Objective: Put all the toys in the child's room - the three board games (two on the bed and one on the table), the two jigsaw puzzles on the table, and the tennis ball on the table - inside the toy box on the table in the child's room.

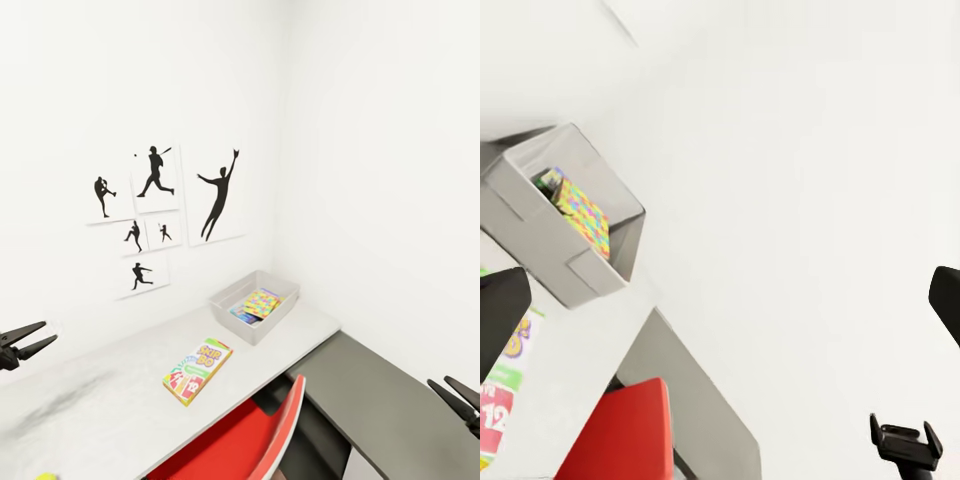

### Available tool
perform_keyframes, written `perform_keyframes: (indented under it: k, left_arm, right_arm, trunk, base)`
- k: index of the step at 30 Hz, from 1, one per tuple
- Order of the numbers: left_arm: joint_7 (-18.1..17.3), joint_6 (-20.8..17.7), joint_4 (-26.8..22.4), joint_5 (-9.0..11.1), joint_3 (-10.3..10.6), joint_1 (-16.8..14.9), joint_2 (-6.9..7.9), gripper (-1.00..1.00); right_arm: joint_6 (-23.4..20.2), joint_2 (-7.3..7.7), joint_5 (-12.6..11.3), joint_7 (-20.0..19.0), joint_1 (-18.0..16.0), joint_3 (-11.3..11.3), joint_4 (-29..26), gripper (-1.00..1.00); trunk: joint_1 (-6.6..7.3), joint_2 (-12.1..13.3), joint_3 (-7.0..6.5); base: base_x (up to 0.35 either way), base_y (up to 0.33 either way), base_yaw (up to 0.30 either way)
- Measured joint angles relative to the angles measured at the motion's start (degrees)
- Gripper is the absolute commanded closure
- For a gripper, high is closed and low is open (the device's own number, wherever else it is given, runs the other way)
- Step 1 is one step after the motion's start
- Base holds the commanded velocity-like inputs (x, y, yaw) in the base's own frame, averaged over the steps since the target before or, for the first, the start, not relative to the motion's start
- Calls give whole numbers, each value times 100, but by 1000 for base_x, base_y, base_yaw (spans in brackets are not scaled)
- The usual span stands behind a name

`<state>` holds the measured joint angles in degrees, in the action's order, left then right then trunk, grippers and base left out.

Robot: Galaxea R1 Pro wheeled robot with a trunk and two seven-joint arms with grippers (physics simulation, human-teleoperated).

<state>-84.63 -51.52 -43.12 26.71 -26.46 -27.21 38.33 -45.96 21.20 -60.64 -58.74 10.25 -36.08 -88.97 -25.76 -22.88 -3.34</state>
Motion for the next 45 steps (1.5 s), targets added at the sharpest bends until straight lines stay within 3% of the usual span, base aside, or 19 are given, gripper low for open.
perform_keyframes:
  k: [6,9,14,15,17,18,20,23,27,29,32,34,40,45]
  left_arm:
    - [1,0,8,-1,1,0,0,-100]
    - [1,0,20,-3,1,0,3,-100]
    - [1,0,27,-6,1,0,7,-100]
    - [0,1,29,-7,2,-1,7,-100]
    - [1,0,28,-6,1,0,8,-100]
    - [0,2,29,-8,2,-1,8,-100]
    - [1,1,28,-7,0,1,8,-100]
    - [5,1,33,-36,-5,0,11,-100]
    - [4,0,34,-112,-12,0,15,-100]
    - [2,0,35,-168,-19,0,16,-100]
    - [6,0,36,-208,-23,1,17,-100]
    - [8,0,37,-217,-27,0,17,-100]
    - [9,0,44,-224,-39,1,19,-100]
    - [10,0,46,-225,-39,1,18,-100]
  right_arm:
    - [-20,25,-2,495,-62,350,-59,-100]
    - [-77,65,-18,1012,-351,587,-70,-100]
    - [-895,29,-59,2137,-1533,1152,-96,-100]
    - [-1069,11,-94,2558,-1913,1364,-93,-100]
    - [-1173,0,-122,3108,-2372,1635,-86,-100]
    - [-1239,-8,-176,3611,-2757,1890,-69,-100]
    - [-1275,-17,-182,4114,-3160,2175,-41,-100]
    - [-1321,-91,-215,5208,-3989,2910,161,-100]
    - [-1337,-191,-141,5865,-4525,3386,497,-100]
    - [-1366,-309,-95,6256,-4885,3594,885,-100]
    - [-1396,-588,-45,6874,-5455,3839,1678,-100]
    - [-1397,-828,-29,7407,-5804,4153,2268,-100]
    - [-1400,-1012,-12,8115,-6077,4651,2703,-100]
    - [-1401,-1039,3,8263,-6123,4759,2787,-100]
  trunk:
    - [0,0,-23]
    - [0,0,-35]
    - [0,1,-56]
    - [-1,2,-61]
    - [-1,1,-67]
    - [-1,2,-72]
    - [0,1,-78]
    - [-1,1,-89]
    - [0,2,-102]
    - [-1,3,-109]
    - [0,2,-119]
    - [0,2,-126]
    - [0,1,-145]
    - [0,1,-161]
  base:
    - [0,97,266]
    - [0,23,266]
    - [0,7,266]
    - [0,3,268]
    - [0,2,268]
    - [0,1,269]
    - [0,9,269]
    - [0,76,270]
    - [0,174,270]
    - [9,233,270]
    - [45,134,270]
    - [21,51,271]
    - [8,19,272]
    - [1,3,215]
